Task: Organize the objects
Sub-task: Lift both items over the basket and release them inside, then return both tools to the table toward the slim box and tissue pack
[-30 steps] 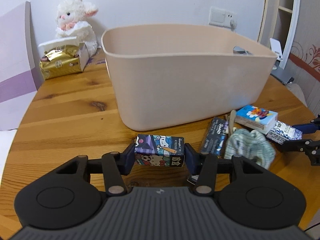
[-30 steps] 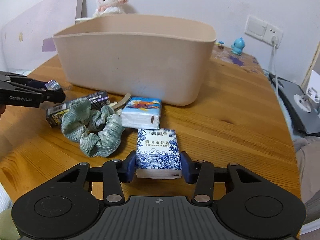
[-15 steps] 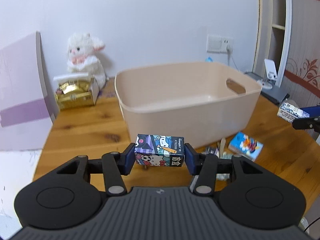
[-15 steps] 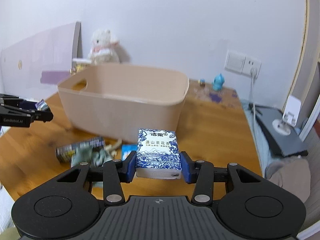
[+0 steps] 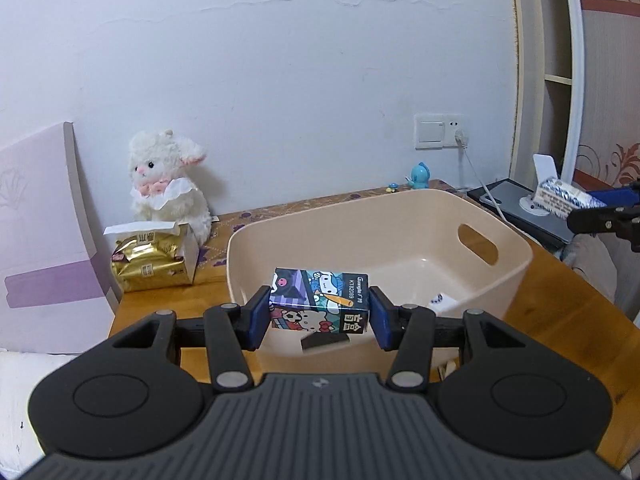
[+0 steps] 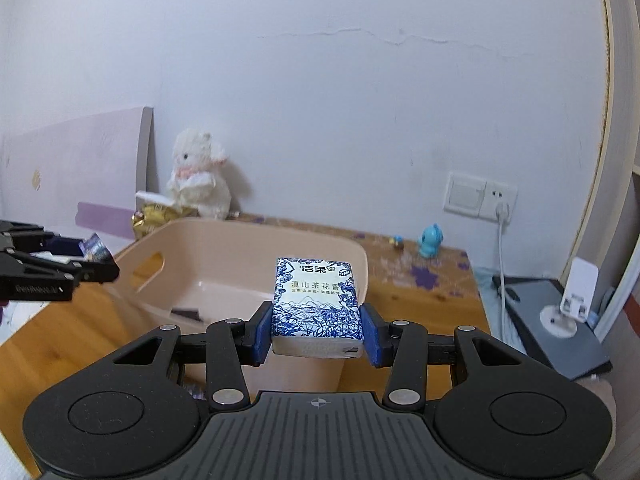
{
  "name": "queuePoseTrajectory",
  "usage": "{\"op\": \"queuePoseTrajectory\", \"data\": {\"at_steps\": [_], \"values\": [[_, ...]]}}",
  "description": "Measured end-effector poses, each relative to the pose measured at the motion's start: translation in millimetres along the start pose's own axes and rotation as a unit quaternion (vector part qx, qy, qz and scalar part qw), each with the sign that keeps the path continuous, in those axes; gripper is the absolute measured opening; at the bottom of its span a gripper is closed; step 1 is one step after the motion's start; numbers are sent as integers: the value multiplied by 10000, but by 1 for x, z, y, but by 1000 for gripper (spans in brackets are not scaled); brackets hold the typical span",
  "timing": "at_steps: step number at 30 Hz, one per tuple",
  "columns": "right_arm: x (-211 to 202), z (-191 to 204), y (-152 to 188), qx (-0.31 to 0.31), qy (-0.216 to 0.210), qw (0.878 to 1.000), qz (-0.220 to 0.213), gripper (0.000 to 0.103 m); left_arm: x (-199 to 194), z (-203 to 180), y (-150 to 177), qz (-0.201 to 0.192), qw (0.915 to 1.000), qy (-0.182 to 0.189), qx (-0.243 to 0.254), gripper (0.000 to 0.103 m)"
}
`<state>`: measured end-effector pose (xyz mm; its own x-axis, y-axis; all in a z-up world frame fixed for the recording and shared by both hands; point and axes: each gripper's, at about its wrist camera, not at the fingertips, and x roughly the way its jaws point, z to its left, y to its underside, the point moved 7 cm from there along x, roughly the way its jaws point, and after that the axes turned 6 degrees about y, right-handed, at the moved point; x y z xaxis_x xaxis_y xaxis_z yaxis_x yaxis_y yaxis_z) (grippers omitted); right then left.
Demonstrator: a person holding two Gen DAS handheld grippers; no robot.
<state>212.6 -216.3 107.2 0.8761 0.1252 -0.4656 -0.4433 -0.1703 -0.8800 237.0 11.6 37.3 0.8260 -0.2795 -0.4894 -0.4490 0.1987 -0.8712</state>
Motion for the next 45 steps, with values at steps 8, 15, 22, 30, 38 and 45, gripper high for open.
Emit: {"op": "queuePoseTrajectory", "data": {"at_steps": [8,15,22,30,38,45], "values": [[50,15,-18,-60,67,9998,194,43,61,4,-13,469,9988,-113,-79,53],[99,34,-8,-396,117,9964,742,43,108,6,1,1309,9910,-147,-251,53],[125,48,11,-691,137,9896,1252,43,129,6,20,2000,9785,-240,-435,53],[121,49,14,-612,152,9910,1181,53,122,2,16,1795,9825,-158,-479,65],[80,35,2,-198,179,9979,593,92,80,-12,-8,1015,9943,-195,-252,91],[39,21,6,-28,149,9993,336,103,39,-15,-9,639,9972,-378,6,98]]}}
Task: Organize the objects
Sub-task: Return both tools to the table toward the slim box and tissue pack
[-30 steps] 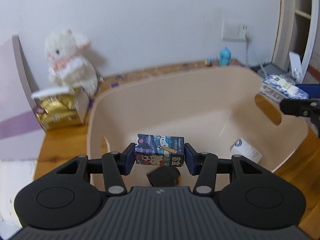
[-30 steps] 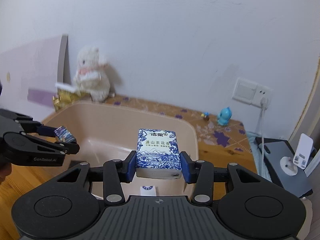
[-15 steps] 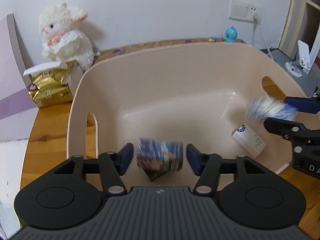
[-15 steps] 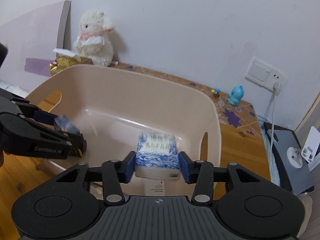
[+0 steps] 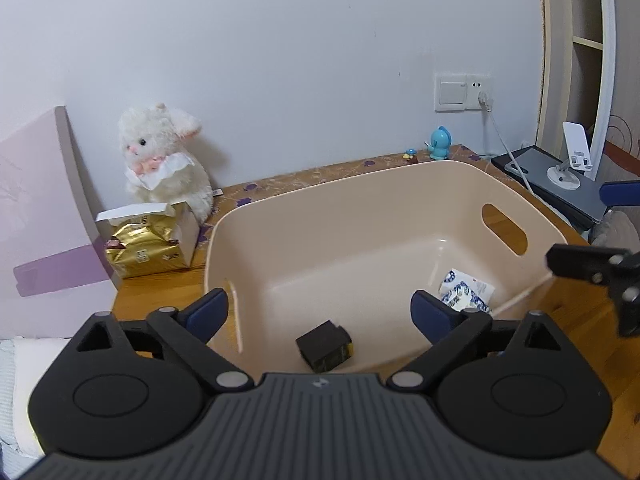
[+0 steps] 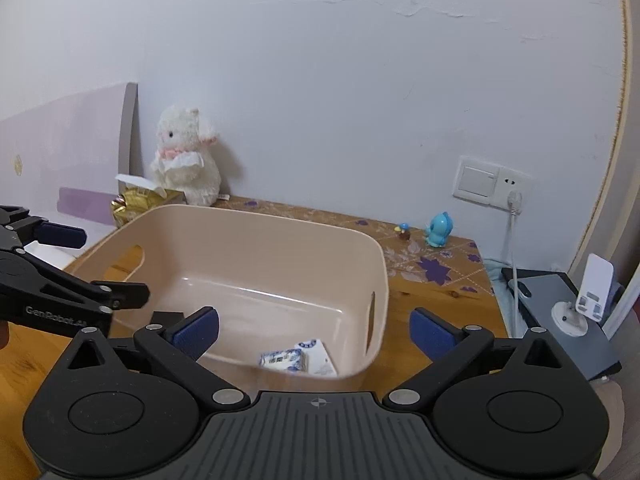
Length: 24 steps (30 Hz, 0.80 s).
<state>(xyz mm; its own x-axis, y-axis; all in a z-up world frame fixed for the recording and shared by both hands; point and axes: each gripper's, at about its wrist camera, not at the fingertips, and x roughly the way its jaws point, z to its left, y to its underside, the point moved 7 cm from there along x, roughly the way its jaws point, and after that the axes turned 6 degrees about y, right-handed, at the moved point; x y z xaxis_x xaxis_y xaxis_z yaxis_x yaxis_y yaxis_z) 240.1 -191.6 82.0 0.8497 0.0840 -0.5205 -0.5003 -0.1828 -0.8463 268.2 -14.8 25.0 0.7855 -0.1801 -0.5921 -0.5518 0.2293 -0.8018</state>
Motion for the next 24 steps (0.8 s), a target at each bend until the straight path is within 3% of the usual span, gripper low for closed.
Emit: {"op": "queuePoseTrajectory", "data": {"at_steps": [11,24], "values": [[-21,-9,56,-113,71,9993,339,103,-30,-8,46,-21,9997,110,231,98],[6,-2,120,-350,87,9940,1033,103,-1,-19,116,786,9948,411,494,98]]}}
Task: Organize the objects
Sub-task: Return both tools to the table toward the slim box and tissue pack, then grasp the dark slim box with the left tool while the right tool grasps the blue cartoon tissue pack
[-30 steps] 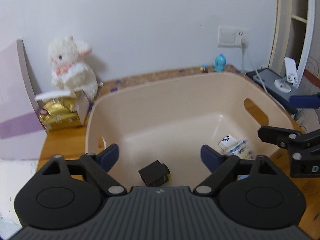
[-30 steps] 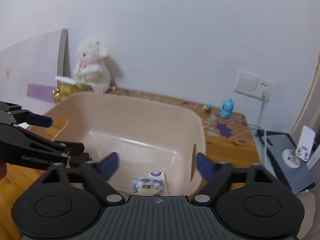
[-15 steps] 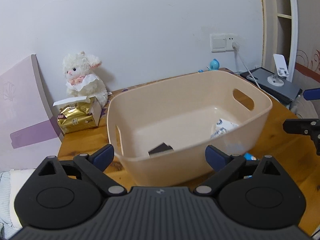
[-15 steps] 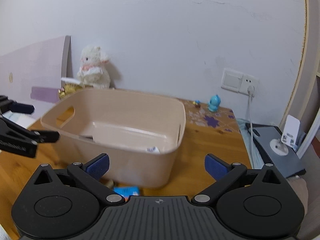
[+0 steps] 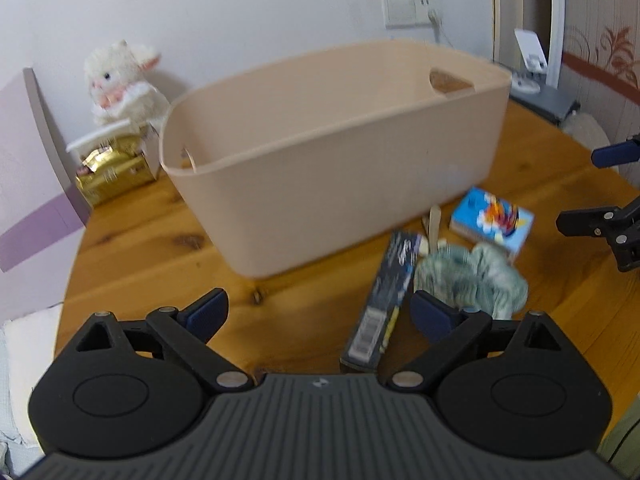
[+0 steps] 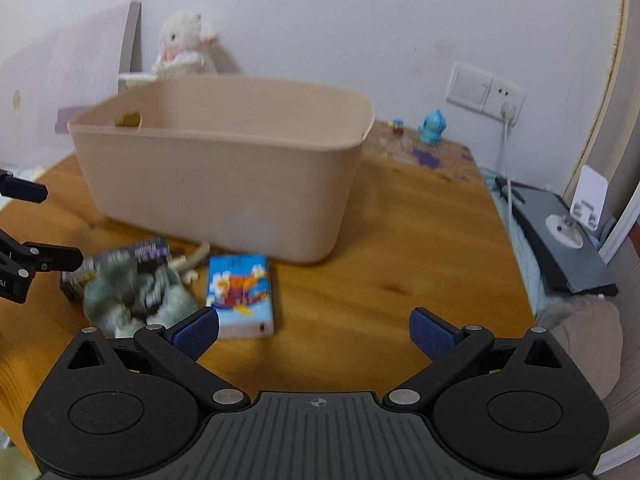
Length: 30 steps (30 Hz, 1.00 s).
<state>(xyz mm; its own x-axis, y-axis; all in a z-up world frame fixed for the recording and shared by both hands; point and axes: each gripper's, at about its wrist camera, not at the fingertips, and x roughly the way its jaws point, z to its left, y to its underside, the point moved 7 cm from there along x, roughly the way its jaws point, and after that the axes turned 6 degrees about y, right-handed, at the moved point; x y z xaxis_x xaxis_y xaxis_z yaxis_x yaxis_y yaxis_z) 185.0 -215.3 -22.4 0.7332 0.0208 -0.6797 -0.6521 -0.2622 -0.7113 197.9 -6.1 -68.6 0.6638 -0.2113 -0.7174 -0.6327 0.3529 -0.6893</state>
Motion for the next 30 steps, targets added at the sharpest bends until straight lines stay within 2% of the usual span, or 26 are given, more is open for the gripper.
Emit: {"op": "queuePoseTrajectory", "data": {"at_steps": [5,9,17,18,20,21,22,23,24,25,30], "values": [[15,12,9,-95,-95,9998,161,103,15,-1,10,214,9997,146,2,98],[28,19,10,-104,-147,9995,246,103,26,-5,14,234,9993,296,45,97],[48,30,6,-151,-234,9989,365,102,38,-12,10,191,9976,658,28,69],[49,31,5,-108,-300,9987,390,99,39,-13,9,182,9974,692,23,63],[49,32,3,-17,-446,9983,363,85,39,-16,7,184,9967,795,-10,55],[48,32,2,3,-495,9982,351,76,40,-17,7,198,9962,847,-38,49],[47,33,3,-1,-532,9980,338,69,40,-17,6,215,9954,926,-70,38],[44,35,3,-26,-574,9979,312,64,39,-18,6,230,9948,993,-90,32],[42,37,3,-46,-611,9977,299,54,38,-19,6,239,9945,1017,-79,26],[41,39,3,-82,-602,9977,293,47,38,-21,6,240,9947,1004,-39,26],[36,41,5,-171,-528,9981,284,43,32,-21,12,172,9951,978,23,25]]}}
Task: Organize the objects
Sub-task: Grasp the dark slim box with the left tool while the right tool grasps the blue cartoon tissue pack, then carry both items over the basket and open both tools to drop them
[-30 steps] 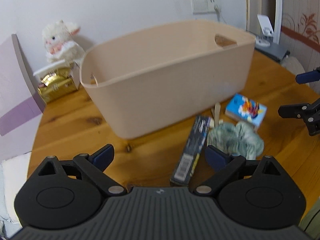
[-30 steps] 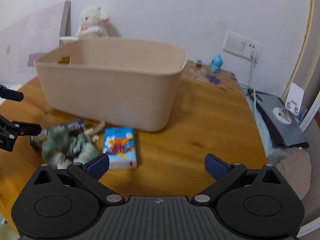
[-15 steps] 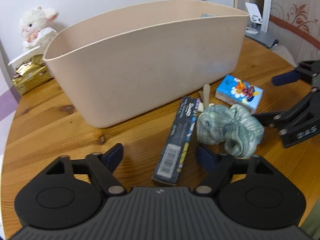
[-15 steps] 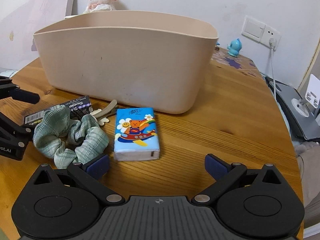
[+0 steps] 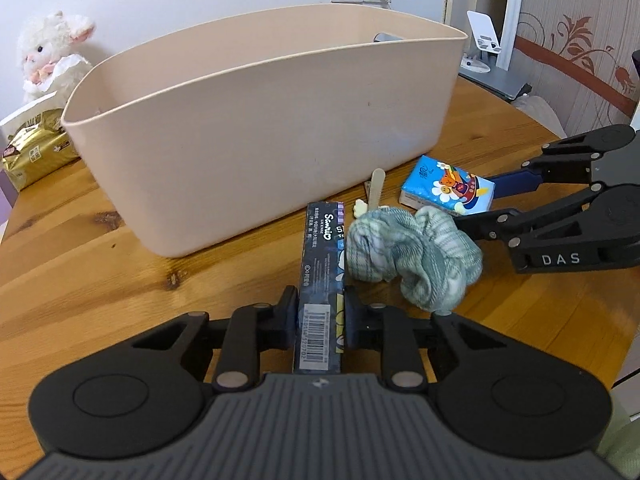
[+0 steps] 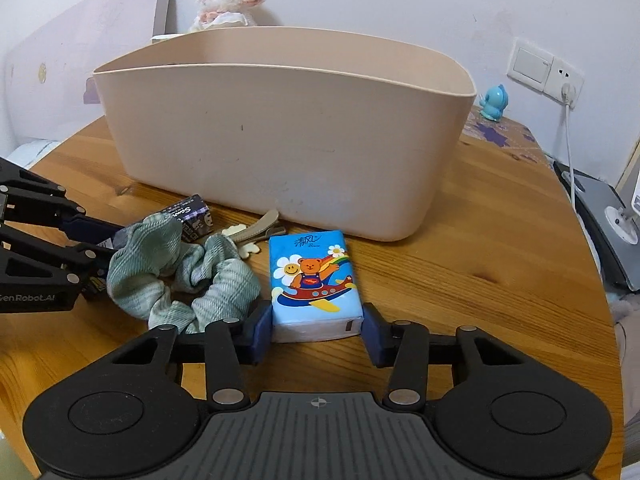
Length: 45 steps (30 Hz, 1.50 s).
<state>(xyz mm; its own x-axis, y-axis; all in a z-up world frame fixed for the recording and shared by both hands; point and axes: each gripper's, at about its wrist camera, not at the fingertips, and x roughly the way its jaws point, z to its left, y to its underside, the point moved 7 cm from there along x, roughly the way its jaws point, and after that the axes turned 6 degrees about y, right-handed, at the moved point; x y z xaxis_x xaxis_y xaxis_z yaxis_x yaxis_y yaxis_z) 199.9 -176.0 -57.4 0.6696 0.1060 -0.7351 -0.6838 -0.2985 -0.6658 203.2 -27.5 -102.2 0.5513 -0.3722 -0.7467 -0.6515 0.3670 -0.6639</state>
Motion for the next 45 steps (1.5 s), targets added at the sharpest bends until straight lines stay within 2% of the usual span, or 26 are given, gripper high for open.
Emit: {"op": "queuePoseTrajectory", "data": {"at_steps": [8,14,20,28,37,41,45], "values": [[-23,-5,13,46,115,9998,-134,43,-23,2,12,-216,9994,-257,65,25],[-59,-11,14,111,137,9986,-498,42,-50,2,14,-453,9979,-441,123,25],[-101,-20,-3,142,173,9949,-984,42,-80,2,5,-747,9954,-576,190,25],[-132,-35,-34,195,327,9883,-1474,42,-110,1,-26,-1200,9897,-733,260,25],[-136,-50,-81,295,373,9812,-1872,42,-115,19,-74,-1536,9829,-1016,53,25],[-127,-53,-105,323,335,9807,-1901,42,-105,26,-96,-1533,9815,-1145,-17,25],[-109,-53,-127,283,308,9821,-1836,42,-84,36,-115,-1357,9824,-1268,-180,25]]}}
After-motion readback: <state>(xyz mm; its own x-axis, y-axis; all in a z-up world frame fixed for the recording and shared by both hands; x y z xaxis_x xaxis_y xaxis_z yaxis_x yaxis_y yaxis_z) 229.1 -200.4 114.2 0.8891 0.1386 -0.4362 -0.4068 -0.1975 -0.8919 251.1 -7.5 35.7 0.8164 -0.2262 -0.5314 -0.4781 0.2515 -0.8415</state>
